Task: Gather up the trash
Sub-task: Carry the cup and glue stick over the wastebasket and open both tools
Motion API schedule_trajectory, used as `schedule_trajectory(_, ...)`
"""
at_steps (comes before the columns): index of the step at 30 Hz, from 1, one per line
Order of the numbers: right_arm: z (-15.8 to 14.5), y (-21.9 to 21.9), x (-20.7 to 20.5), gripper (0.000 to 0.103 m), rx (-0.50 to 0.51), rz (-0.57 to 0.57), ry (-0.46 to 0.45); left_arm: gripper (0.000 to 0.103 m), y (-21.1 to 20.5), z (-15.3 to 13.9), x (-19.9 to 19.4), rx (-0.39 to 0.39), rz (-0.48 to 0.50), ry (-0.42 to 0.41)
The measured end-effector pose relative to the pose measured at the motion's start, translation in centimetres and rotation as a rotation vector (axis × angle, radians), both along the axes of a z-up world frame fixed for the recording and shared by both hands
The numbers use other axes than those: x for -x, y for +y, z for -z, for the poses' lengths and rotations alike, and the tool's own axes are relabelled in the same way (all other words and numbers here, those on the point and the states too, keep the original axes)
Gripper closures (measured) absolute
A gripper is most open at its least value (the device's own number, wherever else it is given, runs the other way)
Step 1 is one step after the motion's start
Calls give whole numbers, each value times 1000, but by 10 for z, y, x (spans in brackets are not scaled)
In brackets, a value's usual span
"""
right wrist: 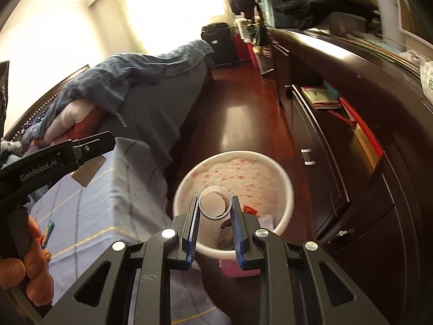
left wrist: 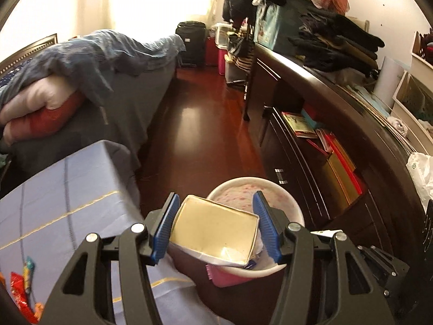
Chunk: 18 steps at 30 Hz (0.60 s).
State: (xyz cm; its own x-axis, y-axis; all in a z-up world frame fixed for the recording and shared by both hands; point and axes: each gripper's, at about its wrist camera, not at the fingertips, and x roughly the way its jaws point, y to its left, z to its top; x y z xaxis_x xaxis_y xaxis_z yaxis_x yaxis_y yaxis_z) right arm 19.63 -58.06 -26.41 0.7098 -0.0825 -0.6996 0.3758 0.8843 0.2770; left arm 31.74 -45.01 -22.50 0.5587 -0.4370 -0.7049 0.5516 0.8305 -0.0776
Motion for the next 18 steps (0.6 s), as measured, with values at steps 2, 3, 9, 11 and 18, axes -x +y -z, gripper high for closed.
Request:
schedule_trajectory(2,5,-6,-3,80,3,12,6,46,-12,8,-6,-11,17,10)
schedule_trajectory(3,9,-10,-7,80,6,18,12,46,-18,12,-9,-18,23,14)
schedule_trajectory(9,31,-23,-29,80,24,52,60,46,-48,43,-32,-40,55,70)
schedule_trajectory(11,38,-26,-35,80,31,60,72,46,-52,52,-40,-36,60,94)
schedule_trajectory(18,59,-31,-53,74,97,103,122,20,-65,81,-63,-17,82,159)
